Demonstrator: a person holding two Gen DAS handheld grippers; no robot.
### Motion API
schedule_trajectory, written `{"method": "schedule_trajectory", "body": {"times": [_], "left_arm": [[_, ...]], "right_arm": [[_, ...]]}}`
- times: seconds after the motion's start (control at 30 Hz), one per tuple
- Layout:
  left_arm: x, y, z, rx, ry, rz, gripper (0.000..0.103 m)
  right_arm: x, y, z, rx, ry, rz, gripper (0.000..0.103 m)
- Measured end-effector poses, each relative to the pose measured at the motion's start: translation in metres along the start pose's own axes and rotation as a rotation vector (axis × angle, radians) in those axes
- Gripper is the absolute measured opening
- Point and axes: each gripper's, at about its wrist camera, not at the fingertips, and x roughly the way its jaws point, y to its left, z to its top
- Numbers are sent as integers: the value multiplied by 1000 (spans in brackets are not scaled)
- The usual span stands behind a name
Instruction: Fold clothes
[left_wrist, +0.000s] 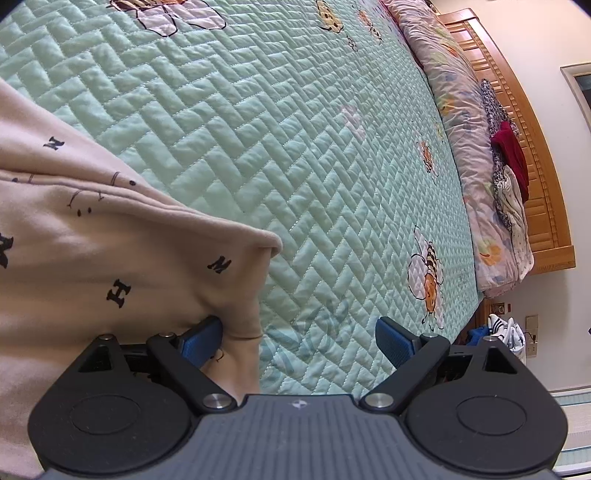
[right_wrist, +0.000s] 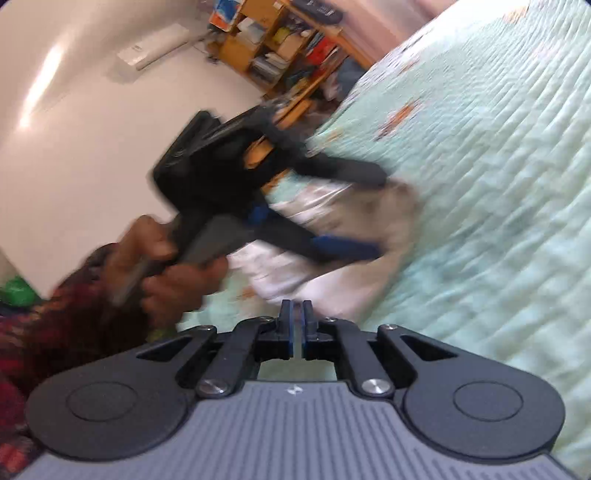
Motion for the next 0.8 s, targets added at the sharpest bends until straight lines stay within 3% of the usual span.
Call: {"method": "schedule_trajectory", "body": {"times": [0.13,0.27,0.4,0.5,0.63,0.7,0.73,0.77,0.8], "left_arm": [[4,-5,0,17,9,6,98],[7,-8,0,24,15,11,100],[9,-10,0,26,19,16,102],[9,-10,0,27,18,18,102],[9,-11,-1,28,15,17,102],[10,-11,-1,29,16,19,102],[10,-11,0,30,17,20,102],[10,-11,0,30,18,20,102],[10,-11,0,30,20,21,102]], "right_arm": [[-2,0,1,-104,39,-74,14],[-6,6,-10,-194,52,-117,14],[23,6,-5,-164,79,-68,16],[42,10,-6,-158,112,-35,8],[33,14,-4,-137,106,-12,9],[13,12,3,-139,24,-53,14],[4,10,6,-141,-18,-76,27],[2,8,9,-145,-29,-99,51],[2,5,13,-151,-36,-122,64]]}}
